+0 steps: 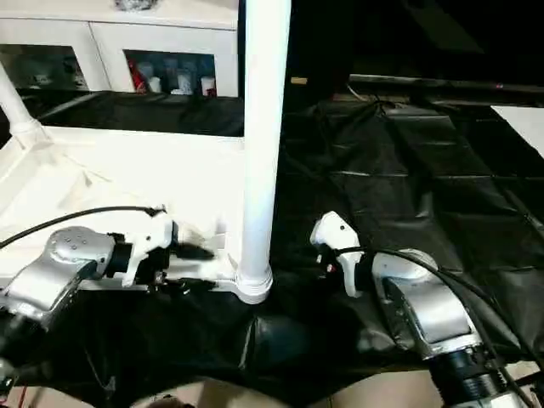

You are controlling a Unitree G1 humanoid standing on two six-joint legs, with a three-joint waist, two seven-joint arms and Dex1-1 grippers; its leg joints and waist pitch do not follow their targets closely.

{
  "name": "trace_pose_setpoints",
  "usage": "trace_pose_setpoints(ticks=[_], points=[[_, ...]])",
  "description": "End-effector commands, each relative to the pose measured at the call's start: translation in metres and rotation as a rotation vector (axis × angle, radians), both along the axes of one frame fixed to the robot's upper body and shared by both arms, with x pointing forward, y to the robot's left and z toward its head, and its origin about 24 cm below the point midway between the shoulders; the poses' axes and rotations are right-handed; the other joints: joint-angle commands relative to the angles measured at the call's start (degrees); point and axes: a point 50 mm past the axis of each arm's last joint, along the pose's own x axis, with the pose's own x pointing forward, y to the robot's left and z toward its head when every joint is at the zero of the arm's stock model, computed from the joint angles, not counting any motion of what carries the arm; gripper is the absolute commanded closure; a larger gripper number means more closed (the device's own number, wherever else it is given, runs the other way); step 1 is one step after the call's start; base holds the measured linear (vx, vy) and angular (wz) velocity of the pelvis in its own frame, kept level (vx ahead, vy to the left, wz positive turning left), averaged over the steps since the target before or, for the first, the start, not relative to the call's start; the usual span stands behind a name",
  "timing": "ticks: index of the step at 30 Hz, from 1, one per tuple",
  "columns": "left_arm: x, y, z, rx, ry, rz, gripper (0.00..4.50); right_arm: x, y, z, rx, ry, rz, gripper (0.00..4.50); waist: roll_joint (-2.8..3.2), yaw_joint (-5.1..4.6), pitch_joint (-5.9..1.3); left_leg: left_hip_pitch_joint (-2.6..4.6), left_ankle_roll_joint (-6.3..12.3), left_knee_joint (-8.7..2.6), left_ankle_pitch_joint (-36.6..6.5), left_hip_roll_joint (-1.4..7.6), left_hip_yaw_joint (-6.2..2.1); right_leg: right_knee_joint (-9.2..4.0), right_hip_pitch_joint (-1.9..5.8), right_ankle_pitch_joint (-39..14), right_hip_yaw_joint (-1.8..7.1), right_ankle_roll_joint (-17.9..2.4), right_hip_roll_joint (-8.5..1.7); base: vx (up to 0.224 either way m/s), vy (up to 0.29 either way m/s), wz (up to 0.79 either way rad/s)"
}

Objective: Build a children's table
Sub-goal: Rotate table base, then rotate leg to tighten

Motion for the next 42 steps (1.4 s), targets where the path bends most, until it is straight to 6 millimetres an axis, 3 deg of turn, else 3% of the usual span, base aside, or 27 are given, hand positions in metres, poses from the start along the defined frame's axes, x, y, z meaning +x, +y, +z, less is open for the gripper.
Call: trace_pose_setpoints(ticks=[1,4,8,9,10,11,13,14,16,18,19,20,22,23,25,29,32,34,38,42], points=[[0.003,-0.004,0.003,0.011,-0.017,-0.033,1.92,0.002,0.0,0.007,-0.007,-0.008,0.02,1.28,-0.08,0.37,-3.69,0.43,0.93,-3.69,-10.89,3.17,-1.73,-4.83,2.62,-14.65,3.43,-9.62,-5.47,0.0,0.0,0.0],[0.005,-0.004,0.004,0.022,-0.01,-0.041,2.29,0.009,-0.001,0.008,-0.022,-0.02,0.025,1.28,0.39,0.36,-3.66,0.5,0.54,-3.69,-11.31,3.21,-1.79,-4.9,2.46,-16.14,3.42,-9.41,-5.6,0.0,0.0,0.0],[0.008,0.001,0.002,0.052,0.006,-0.055,2.5,0.012,0.004,0.011,-0.009,-0.026,0.028,1.28,0.52,0.4,-3.81,0.53,0.35,-3.65,-10.99,3.15,-1.74,-4.86,2.53,-14.48,3.46,-9.3,-5.44,0.0,0.0,0.0],[0.009,0.002,0.003,0.058,0.008,-0.062,2.66,0.011,0.005,0.012,-0.01,-0.029,0.035,1.28,0.96,0.43,-3.92,0.68,0.25,-3.69,-10.91,3.23,-1.75,-4.78,2.45,-12.81,3.4,-9.79,-5.29,0.0,0.0,0.0],[0.009,0.005,0.004,0.075,0.025,-0.075,2.66,0.01,0.008,0.011,-0.02,-0.031,0.064,1.28,1.78,0.59,-3.98,0.67,0.05,-3.65,-10.76,3.24,-1.87,-4.39,2.52,-10.96,3.39,-10.62,-5.32,0.0,0.0,0.0],[0.009,0.007,0.003,0.081,0.031,-0.077,2.78,0.01,0.008,0.01,-0.024,-0.029,0.073,1.28,1.46,0.47,-3.94,0.71,0.11,-3.65,-11.07,3.19,-1.68,-4.63,2.43,-10.7,3.35,-10.76,-5.16,0.0,0.0,0.0],[0.009,0.01,0.002,0.098,0.041,-0.086,2.87,0.01,0.008,0.009,-0.039,-0.026,0.083,1.28,1.66,0.48,-3.98,0.53,-0.1,-3.59,-11.43,3.2,-1.78,-4.39,2.74,-9.97,3.37,-11.41,-5.35,0.0,0.0,0.0],[0.008,0.012,0.0,0.109,0.045,-0.093,3.0,0.011,0.008,0.008,-0.046,-0.021,0.087,1.28,1.44,0.39,-3.9,0.45,0.07,-3.56,-11.41,3.07,-1.69,-4.51,2.8,-10.31,3.37,-11.42,-5.28,0.0,0.0,0.0],[0.008,0.013,-0.001,0.106,0.044,-0.089,3.21,0.011,0.009,0.007,-0.036,-0.014,0.091,1.28,1.96,0.5,-3.91,0.5,0.05,-3.53,-11.67,3.13,-1.8,-4.6,2.79,-11.72,3.35,-11.26,-5.43,0.0,0.0,0.0],[0.008,0.013,-0.002,0.105,0.045,-0.088,3.45,0.01,0.009,0.007,-0.031,-0.011,0.093,1.28,1.74,0.41,-3.92,0.55,-0.08,-3.6,-12.32,3.21,-1.82,-4.66,2.8,-12.4,3.31,-11.35,-5.37,0.0,0.0,0.0],[0.008,0.014,-0.003,0.103,0.046,-0.085,3.45,0.01,0.01,0.006,-0.032,-0.009,0.092,1.28,1.06,0.3,-3.86,0.48,0.07,-3.62,-12.17,3.2,-1.73,-4.76,2.83,-12.8,3.31,-11.17,-5.33,0.0,0.0,0.0],[0.008,0.014,-0.003,0.102,0.047,-0.083,3.57,0.009,0.011,0.006,-0.028,-0.004,0.099,1.28,1.42,0.41,-3.87,0.48,0.13,-3.6,-11.84,3.19,-1.8,-4.69,2.81,-13.37,3.34,-11.01,-5.45,0.0,0.0,0.0],[0.009,0.015,-0.003,0.104,0.051,-0.074,3.79,0.007,0.014,0.006,-0.016,0.006,0.116,1.28,0.56,0.52,-3.8,0.39,0.74,-3.57,-10.91,3.2,-1.75,-4.65,2.75,-14.64,3.35,-10.39,-5.57,0.0,0.0,0.0],[0.009,0.016,-0.003,0.107,0.054,-0.072,3.79,0.006,0.015,0.005,-0.017,0.008,0.126,1.28,0.86,0.58,-3.83,0.49,0.75,-3.58,-10.91,3.27,-1.75,-4.71,2.65,-14.92,3.37,-10.37,-5.63,0.0,0.0,0.0],[0.009,0.018,-0.004,0.106,0.053,-0.062,3.91,0.006,0.014,0.004,-0.022,0.01,0.131,1.28,0.5,0.51,-3.74,0.39,0.91,-3.61,-10.98,3.28,-1.74,-4.76,2.6,-15.7,3.37,-9.98,-5.65,0.0,0.0,0.0],[0.009,0.02,-0.004,0.079,0.065,-0.035,4.21,0.009,0.013,0.003,-0.016,0.018,0.112,1.28,0.59,0.52,-3.64,0.52,0.82,-3.63,-11.37,3.29,-1.69,-5.01,2.35,-17.42,3.4,-9.53,-5.68,0.0,0.0,0.0],[0.006,0.02,-0.007,0.051,0.115,0.003,4.39,0.01,0.014,0.003,-0.002,0.021,0.09,1.01,0.76,0.42,-3.63,0.48,0.36,-3.64,-11.74,3.27,-1.71,-5.02,2.38,-17.81,3.38,-9.78,-5.71,0.0,0.0,0.0],[0.004,0.013,-0.009,0.013,0.135,0.046,4.5,0.011,0.013,0.004,0.033,0.019,0.051,0.81,0.41,0.24,-3.64,0.44,0.34,-3.75,-11.54,3.32,-1.81,-4.88,2.42,-17.65,3.38,-9.63,-5.63,0.0,0.0,0.0],[0.006,0.0,-0.011,-0.022,0.096,0.105,4.5,0.01,0.016,0.002,0.05,0.0,0.027,0.51,0.39,0.12,-3.78,0.27,1.11,-3.5,-10.11,3.18,-1.72,-4.8,2.58,-15.33,3.43,-10.05,-5.63,0.0,0.0,0.0],[0.004,-0.013,-0.014,-0.033,0.092,0.129,4.5,0.016,0.026,-0.004,0.049,-0.044,-0.004,0.37,0.04,0.08,-3.74,0.13,1.42,-3.45,-9.38,3.04,-1.66,-4.93,2.49,-16.66,3.38,-9.26,-5.69,0.0,0.0,0.0]])
